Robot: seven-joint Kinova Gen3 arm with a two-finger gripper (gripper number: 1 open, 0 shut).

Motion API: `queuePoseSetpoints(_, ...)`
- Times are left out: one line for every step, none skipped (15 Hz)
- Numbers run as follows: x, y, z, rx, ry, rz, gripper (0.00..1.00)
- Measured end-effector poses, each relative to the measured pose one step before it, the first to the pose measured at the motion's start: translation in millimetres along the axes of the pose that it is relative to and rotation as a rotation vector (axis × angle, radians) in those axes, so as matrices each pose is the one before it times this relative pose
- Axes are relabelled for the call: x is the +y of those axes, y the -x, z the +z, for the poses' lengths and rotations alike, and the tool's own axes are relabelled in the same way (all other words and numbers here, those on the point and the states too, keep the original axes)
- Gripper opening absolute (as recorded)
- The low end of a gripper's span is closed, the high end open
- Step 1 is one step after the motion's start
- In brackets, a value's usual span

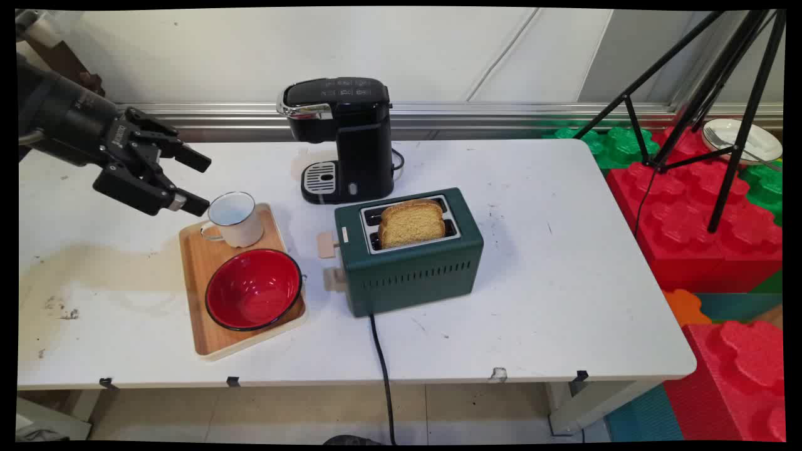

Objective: Press the toaster switch

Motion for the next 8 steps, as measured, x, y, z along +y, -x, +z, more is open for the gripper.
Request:
queuePoseSetpoints(0.34, -0.31, 1.01, 0.00141, 0.00016, 0.00227, 1.0)
queuePoseSetpoints(0.54, -0.63, 1.54, 0.00225, -0.0007, 0.0027, 1.0)
queuePoseSetpoints(0.33, -0.74, 1.5, 0.0017, -0.00064, 0.0015, 1.0)
queuePoseSetpoints(0.37, -1.47, 2.51, 0.00128, -0.00105, 0.00209, 1.0)
queuePoseSetpoints(0.28, -1.27, 2.08, 0.00117, -0.00065, 0.0008, 1.0)
queuePoseSetpoints(0.55, -2.09, 3.44, 0.00163, -0.00111, 0.00087, 1.0)
queuePoseSetpoints(0.29, -1.61, 2.65, 0.00089, -0.00042, 0.00066, 1.0)
queuePoseSetpoints(0.21, -2.52, 4.17, 0.00056, -0.00072, 0.0019, 1.0)
